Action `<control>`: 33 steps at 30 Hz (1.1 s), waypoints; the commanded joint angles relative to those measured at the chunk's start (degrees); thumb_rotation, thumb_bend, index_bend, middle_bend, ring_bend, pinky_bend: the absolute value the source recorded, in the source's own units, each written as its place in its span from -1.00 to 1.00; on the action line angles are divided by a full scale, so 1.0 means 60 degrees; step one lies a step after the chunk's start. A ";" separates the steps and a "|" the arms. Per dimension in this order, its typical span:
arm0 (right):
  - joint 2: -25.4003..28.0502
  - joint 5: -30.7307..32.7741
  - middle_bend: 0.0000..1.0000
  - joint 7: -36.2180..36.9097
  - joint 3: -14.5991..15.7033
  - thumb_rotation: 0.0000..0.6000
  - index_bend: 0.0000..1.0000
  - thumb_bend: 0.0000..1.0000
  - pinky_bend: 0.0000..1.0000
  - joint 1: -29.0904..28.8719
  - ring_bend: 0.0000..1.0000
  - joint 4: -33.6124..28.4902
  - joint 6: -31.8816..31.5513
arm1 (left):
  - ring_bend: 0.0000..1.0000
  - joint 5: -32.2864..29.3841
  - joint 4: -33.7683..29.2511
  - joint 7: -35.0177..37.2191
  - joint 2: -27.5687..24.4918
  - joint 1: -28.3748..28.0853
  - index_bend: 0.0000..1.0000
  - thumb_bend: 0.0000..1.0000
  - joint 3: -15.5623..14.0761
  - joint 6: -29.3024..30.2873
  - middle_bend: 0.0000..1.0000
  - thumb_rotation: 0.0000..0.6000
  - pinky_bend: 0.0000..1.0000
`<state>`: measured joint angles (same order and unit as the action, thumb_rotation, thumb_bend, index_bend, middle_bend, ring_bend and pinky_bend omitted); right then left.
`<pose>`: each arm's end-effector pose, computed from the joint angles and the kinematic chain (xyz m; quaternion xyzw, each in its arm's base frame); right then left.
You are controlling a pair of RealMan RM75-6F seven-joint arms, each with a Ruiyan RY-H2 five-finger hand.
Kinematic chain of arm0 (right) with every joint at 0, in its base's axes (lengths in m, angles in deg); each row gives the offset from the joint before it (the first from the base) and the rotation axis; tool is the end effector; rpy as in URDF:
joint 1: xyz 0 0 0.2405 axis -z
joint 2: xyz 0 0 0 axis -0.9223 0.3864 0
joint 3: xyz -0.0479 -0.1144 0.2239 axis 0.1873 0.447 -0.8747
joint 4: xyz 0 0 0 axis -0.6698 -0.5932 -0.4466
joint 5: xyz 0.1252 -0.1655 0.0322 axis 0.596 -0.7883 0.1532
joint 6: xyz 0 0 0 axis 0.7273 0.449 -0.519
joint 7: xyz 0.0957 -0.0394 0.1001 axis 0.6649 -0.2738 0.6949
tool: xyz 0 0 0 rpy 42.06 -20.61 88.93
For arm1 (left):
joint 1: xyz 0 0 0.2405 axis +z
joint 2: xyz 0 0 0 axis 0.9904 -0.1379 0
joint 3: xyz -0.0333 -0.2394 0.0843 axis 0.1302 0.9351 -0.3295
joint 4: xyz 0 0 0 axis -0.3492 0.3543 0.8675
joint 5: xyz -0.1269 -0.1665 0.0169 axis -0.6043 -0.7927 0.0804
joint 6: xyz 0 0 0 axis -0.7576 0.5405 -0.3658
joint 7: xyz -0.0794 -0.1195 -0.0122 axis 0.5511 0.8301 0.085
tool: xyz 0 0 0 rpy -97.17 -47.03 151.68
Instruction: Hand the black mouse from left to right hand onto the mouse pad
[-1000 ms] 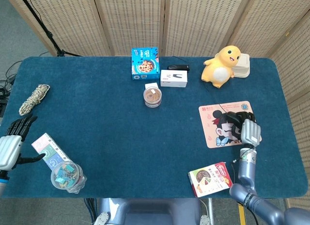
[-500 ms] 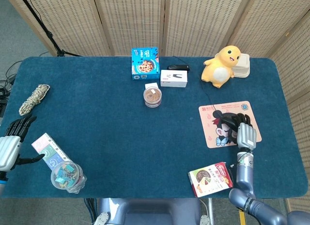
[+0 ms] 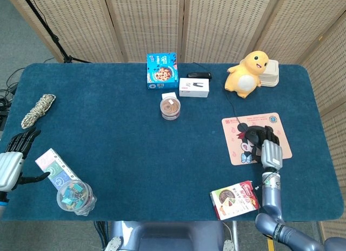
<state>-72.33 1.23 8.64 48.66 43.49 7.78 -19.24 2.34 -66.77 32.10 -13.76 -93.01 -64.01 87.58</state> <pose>-0.3102 -0.3196 -0.0042 0.4791 -0.5353 0.3637 0.5930 -0.2874 0.2095 0.1709 -0.5947 -0.4550 -0.4225 0.5107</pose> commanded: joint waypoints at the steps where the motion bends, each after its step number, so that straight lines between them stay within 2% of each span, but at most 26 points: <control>1: 0.0108 0.0008 -1.00 -0.0153 0.0026 1.00 -0.82 0.24 -1.00 0.0067 -1.00 -0.0310 -0.0112 | -1.00 0.0018 0.0007 0.0004 0.0005 0.0002 -1.00 -0.94 -0.0007 0.0005 -1.00 1.00 -1.00; 6: 0.0343 -0.0219 -1.00 -0.0278 0.0081 1.00 -0.84 0.24 -1.00 0.0182 -1.00 -0.1013 -0.0495 | -1.00 0.0057 -0.0004 0.0021 -0.0005 0.0010 -1.00 -0.94 -0.0021 0.0024 -1.00 1.00 -1.00; 13: 0.1136 -0.0938 -1.00 -0.0514 0.0329 1.00 -0.86 0.17 -1.00 0.0470 -1.00 -0.2817 -0.1253 | -1.00 0.0195 -0.0012 0.0052 -0.0027 0.0069 -1.00 -0.94 -0.0071 0.0147 -1.00 1.00 -1.00; 15: 0.1535 -0.1105 -1.00 -0.0663 0.0481 1.00 -0.90 0.03 -1.00 0.0586 -1.00 -0.3505 -0.1327 | -1.00 0.0251 -0.0015 0.0043 -0.0033 0.0099 -1.00 -0.94 -0.0098 0.0199 -1.00 1.00 -1.00; 19: 0.2581 -0.1525 -1.00 -0.0897 0.0883 1.00 -0.99 -0.41 -1.00 0.0889 -1.00 -0.4971 -0.1439 | -1.00 0.0395 -0.0022 0.0035 -0.0035 0.0211 -1.00 -0.94 -0.0189 0.0363 -1.00 1.00 -1.00; 24: 0.4041 -0.2353 -1.00 -0.0702 0.1641 1.00 -1.00 -0.93 -1.00 0.1565 -1.00 -0.6396 -0.1846 | -1.00 0.0707 0.0140 0.0047 0.0133 0.0714 -1.00 -0.94 -0.0532 0.0959 -1.00 1.00 -1.00; 26: 0.4403 -0.2703 -1.00 -0.0541 0.1921 1.00 -1.00 -1.00 -1.00 0.1799 -1.00 -0.6623 -0.2031 | -1.00 0.0776 0.0253 0.0112 0.0202 0.0913 -1.00 -0.94 -0.0651 0.1171 -1.00 1.00 -1.00; 33: 0.5470 -0.4232 -1.00 0.0453 0.2965 1.00 -1.00 -1.00 -1.00 0.2680 -1.00 -0.6739 -0.2887 | -1.00 0.1040 0.0953 0.0439 0.0452 0.1650 -1.00 -0.94 -0.1008 0.2033 -1.00 1.00 -1.00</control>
<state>-41.22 -21.27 9.36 64.23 57.48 -32.48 -34.28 8.21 -62.23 34.13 -11.58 -84.19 -69.45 98.60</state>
